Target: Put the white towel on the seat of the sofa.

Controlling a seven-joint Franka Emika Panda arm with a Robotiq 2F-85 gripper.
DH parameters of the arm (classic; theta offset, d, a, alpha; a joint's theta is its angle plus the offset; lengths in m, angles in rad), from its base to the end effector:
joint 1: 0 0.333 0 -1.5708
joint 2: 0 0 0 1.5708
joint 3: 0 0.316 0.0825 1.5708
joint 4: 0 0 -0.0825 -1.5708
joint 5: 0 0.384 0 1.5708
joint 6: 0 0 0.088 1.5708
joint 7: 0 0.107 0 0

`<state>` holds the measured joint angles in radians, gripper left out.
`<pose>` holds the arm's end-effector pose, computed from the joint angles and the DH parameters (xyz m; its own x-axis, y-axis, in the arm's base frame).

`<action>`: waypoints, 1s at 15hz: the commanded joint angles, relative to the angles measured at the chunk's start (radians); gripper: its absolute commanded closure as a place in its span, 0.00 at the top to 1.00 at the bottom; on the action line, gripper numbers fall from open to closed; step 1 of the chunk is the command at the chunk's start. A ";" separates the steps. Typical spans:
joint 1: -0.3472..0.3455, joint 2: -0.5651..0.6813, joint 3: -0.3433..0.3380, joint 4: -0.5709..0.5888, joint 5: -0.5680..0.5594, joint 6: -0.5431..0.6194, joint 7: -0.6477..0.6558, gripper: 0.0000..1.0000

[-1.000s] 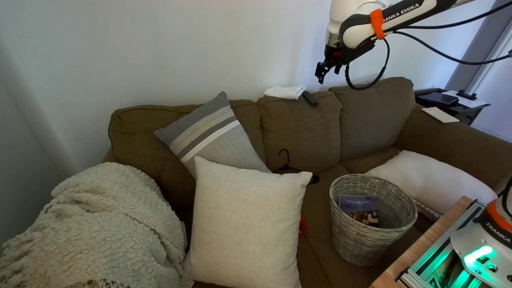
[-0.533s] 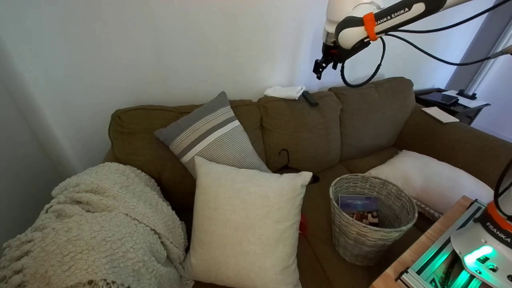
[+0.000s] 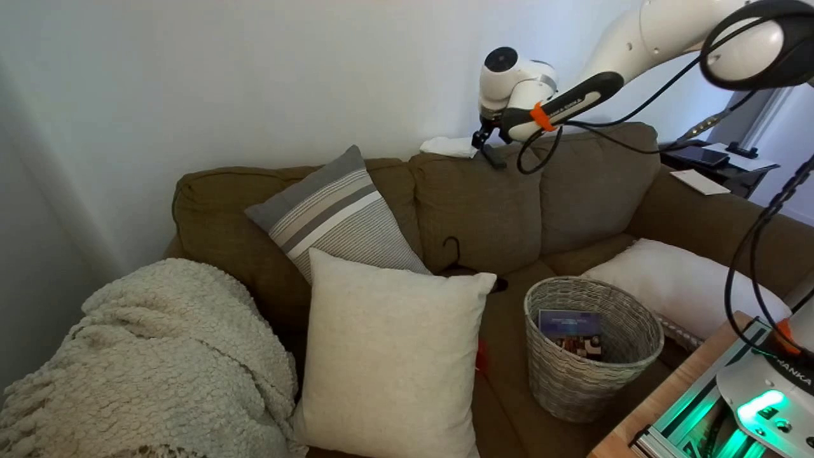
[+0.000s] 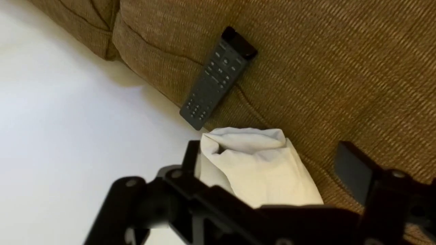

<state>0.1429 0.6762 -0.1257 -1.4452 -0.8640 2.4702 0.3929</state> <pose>0.7506 0.0350 0.3288 0.8710 0.3673 0.3264 0.0954 -0.7781 0.6209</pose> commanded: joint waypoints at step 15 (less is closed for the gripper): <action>0.038 0.468 -0.255 0.489 -0.393 0.275 0.088 1.00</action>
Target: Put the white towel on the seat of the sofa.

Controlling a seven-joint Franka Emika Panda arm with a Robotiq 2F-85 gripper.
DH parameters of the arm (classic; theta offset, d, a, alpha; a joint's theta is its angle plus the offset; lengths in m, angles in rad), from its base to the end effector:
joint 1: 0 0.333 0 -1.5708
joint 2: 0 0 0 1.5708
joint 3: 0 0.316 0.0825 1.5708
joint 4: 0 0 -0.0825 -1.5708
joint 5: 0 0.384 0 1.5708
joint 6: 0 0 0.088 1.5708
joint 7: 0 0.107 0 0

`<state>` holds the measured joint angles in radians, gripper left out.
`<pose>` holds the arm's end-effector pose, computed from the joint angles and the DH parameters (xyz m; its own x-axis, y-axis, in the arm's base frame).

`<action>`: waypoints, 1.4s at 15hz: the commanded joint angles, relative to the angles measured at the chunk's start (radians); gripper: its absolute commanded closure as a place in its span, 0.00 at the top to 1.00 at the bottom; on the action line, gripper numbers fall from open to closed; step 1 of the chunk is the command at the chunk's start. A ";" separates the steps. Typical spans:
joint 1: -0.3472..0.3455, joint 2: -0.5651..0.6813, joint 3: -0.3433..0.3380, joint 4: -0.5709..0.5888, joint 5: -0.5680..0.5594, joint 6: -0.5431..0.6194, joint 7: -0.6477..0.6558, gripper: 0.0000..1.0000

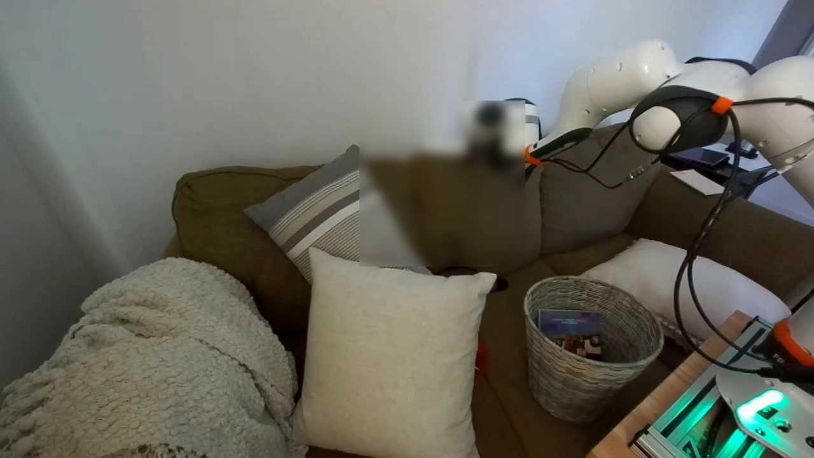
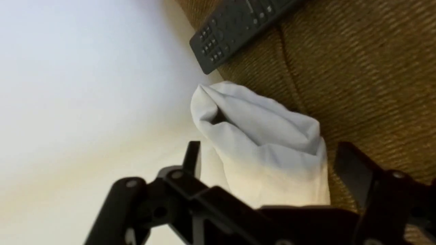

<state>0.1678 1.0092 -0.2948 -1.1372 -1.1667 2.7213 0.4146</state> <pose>0.8001 0.0175 0.2414 0.6807 0.6939 0.2347 0.2317 -0.5079 0.8296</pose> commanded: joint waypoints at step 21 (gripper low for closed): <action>0.024 0.238 -0.045 0.296 -0.220 -0.167 0.273 0.34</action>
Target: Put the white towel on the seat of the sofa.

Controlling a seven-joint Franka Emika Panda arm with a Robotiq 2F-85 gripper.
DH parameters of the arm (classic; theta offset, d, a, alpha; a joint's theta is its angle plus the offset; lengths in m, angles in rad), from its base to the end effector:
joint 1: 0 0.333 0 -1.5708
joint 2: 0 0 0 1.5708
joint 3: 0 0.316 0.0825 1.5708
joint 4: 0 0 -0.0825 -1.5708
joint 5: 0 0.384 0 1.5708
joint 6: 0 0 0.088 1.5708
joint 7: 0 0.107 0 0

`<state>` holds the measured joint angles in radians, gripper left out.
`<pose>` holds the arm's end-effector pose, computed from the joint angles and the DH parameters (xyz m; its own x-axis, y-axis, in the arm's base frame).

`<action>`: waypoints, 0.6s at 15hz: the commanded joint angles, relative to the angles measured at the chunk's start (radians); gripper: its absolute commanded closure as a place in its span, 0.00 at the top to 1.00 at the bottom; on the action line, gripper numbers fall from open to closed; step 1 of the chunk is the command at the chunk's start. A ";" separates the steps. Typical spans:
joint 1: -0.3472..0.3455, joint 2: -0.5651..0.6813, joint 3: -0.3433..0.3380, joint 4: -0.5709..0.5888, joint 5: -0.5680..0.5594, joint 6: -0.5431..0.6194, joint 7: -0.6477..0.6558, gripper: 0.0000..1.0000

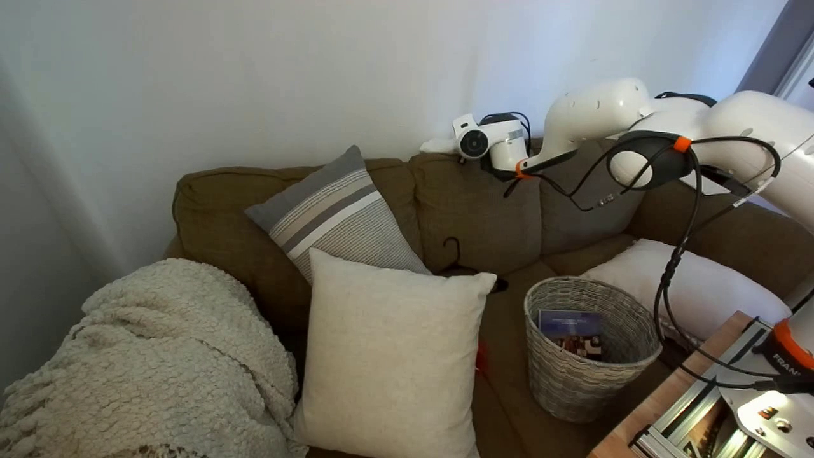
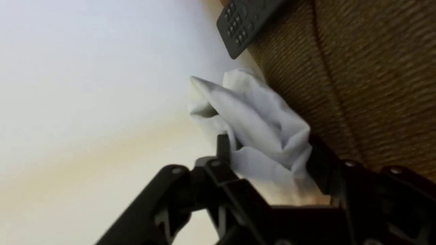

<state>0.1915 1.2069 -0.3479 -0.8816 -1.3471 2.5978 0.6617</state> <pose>0.8232 0.0291 0.2039 0.6738 0.6865 0.2734 0.0580 -0.4180 0.9066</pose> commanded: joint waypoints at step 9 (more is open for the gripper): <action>-0.010 -0.110 0.048 -0.092 -0.031 -0.056 0.025 0.03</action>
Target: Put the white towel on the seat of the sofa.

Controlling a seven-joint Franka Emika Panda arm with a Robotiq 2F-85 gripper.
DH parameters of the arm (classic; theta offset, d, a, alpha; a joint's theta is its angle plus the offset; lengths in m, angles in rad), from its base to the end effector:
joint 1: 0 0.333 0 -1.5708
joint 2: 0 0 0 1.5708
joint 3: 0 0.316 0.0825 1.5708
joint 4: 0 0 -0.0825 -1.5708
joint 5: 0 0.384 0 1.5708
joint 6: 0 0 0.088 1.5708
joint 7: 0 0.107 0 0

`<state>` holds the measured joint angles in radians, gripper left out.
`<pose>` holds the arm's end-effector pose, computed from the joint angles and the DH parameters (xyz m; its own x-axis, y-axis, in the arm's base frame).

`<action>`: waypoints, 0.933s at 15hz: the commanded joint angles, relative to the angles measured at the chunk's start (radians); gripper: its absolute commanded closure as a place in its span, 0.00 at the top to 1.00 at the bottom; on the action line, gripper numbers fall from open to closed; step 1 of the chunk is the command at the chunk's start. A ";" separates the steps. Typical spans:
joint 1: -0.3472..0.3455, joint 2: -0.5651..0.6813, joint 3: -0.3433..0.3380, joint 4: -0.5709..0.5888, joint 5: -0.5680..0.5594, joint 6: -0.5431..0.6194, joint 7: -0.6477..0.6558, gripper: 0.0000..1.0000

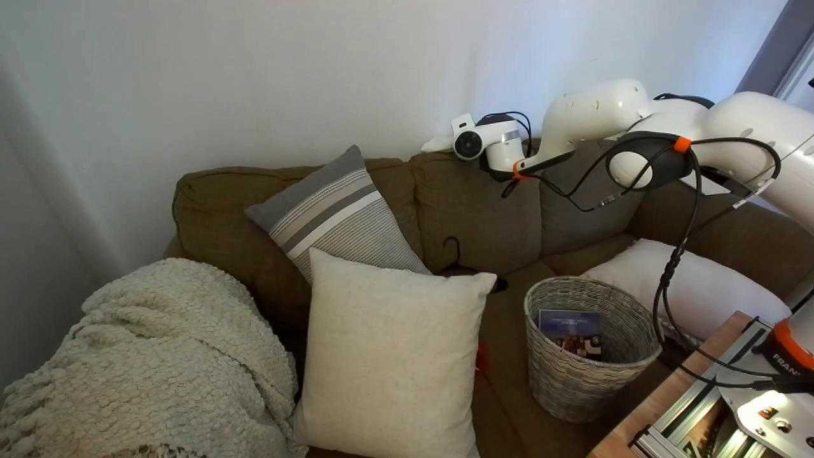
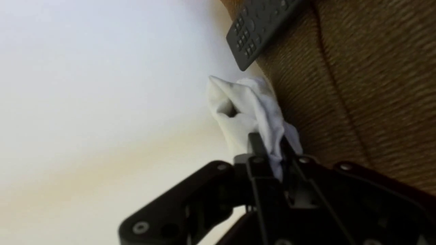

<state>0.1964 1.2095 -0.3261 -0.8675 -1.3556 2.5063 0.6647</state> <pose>0.8249 0.0317 0.2067 0.7102 0.6514 0.2669 0.0181 -0.3960 0.9181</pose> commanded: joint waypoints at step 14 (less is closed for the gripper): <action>0.042 -0.704 0.088 -0.690 -0.066 -0.338 0.298 0.03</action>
<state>0.2187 0.6727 -0.2762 -1.3626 -1.3721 2.3158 0.8754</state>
